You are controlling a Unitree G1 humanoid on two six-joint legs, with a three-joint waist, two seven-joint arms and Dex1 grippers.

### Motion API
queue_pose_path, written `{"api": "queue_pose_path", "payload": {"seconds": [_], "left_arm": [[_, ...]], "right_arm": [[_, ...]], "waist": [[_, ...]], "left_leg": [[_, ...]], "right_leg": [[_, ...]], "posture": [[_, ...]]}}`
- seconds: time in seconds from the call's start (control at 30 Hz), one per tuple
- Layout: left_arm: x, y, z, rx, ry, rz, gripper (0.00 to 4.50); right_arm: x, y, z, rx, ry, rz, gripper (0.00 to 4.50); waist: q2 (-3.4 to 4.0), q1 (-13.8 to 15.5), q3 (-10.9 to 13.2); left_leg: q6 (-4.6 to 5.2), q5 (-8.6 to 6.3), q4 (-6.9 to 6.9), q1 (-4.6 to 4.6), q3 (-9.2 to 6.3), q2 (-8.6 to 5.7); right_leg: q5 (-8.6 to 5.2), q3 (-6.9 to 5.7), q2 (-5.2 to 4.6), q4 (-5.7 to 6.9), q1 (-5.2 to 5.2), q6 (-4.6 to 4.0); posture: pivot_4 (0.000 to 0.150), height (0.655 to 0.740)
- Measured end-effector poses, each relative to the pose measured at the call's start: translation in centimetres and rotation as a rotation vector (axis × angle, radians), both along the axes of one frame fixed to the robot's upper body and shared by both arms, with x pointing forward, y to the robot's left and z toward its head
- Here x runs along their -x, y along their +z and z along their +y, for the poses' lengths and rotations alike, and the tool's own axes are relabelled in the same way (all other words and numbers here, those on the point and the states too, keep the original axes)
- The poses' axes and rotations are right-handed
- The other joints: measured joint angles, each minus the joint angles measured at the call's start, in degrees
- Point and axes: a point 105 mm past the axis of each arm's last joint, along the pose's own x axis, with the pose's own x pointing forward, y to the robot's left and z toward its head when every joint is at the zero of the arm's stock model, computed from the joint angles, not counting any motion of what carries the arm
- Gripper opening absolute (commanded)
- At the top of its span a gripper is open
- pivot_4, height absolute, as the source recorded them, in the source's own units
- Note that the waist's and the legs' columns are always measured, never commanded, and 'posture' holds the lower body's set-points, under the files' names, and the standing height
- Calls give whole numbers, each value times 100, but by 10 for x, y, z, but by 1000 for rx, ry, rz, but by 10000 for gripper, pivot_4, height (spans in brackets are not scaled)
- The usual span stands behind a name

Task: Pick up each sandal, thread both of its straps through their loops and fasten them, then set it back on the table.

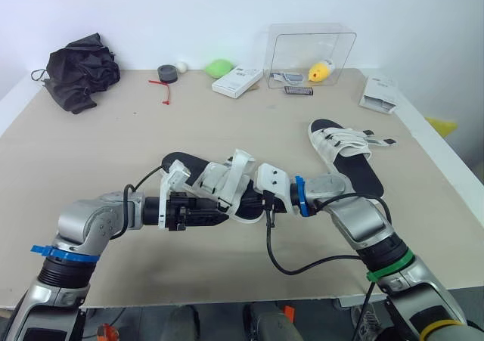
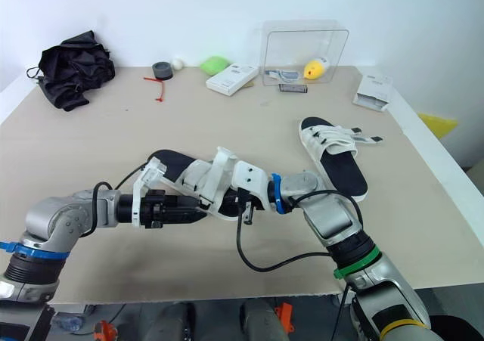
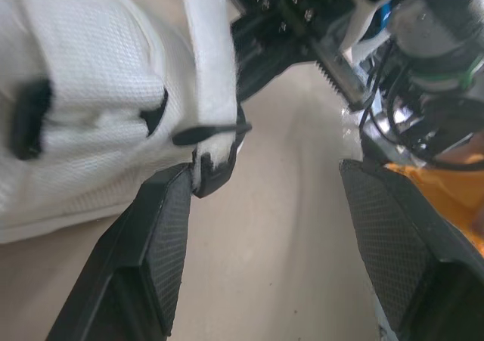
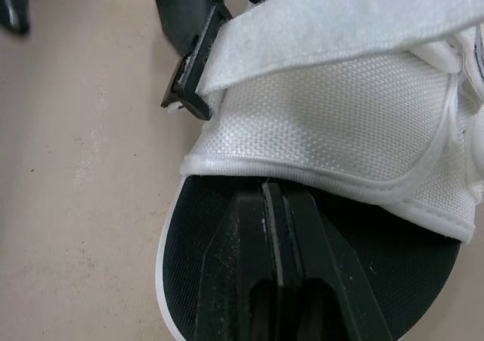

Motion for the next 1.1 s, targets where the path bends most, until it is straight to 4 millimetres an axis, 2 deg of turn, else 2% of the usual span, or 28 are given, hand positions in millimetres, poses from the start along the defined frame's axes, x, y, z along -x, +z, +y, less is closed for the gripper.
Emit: {"api": "queue_pose_path", "payload": {"seconds": [0.13,0.17,0.2,0.43,0.53,0.63,0.67,0.93,1.03,1.1], "left_arm": [[0,-2,-7,13,-3,0,31727],[-2,-3,-8,15,6,-1,26386],[-3,-3,-11,24,14,2,23972],[-6,-2,-12,37,37,26,23972],[-8,-1,-10,33,44,25,15467],[-10,-2,-8,25,57,34,1284],[-10,-3,-7,21,60,43,273],[-3,-3,0,-1,26,92,273],[7,-1,5,-42,-32,123,273],[22,4,9,-84,-115,152,273]], "right_arm": [[0,0,0,-1,-1,0,0],[0,0,-1,-1,-1,1,0],[0,0,-1,-2,-2,1,0],[0,1,0,-3,1,-2,0],[1,1,0,-3,1,-2,0],[1,1,0,-3,3,0,0],[1,1,0,-3,4,0,0],[3,2,1,-7,15,-2,0],[3,2,2,-7,17,1,0],[3,1,2,-7,20,3,0]], "waist": [[0,8,0],[0,13,0],[0,16,0],[0,17,0],[0,17,0],[0,17,0],[0,17,0],[-1,12,0],[-1,10,1],[-3,8,2]], "left_leg": [[0,0,0,-1,0,0],[0,0,0,0,0,0],[0,0,0,0,0,0],[0,0,0,-1,0,0],[0,0,0,-1,0,-1],[-1,-1,-2,-1,0,0],[-2,-2,-3,-2,0,0],[-6,-6,-10,-3,-1,2],[-9,-9,-17,-3,-2,3],[-11,-10,-26,-3,-3,5]], "right_leg": [[0,0,0,0,0,0],[0,0,0,0,0,0],[0,0,1,0,0,0],[1,0,1,0,-1,1],[1,0,0,0,-1,1],[-2,0,1,0,-2,0],[-3,0,2,0,-3,-2],[-11,-1,4,0,-8,-5],[-17,-1,6,-1,-10,-8],[-21,-2,9,-2,-12,-12]], "posture": [[1500,7400],[1500,7400],[1500,7400],[1500,7400],[1500,7400],[1500,7400],[1500,7400],[1500,7400],[1500,7400],[1500,7400]]}}
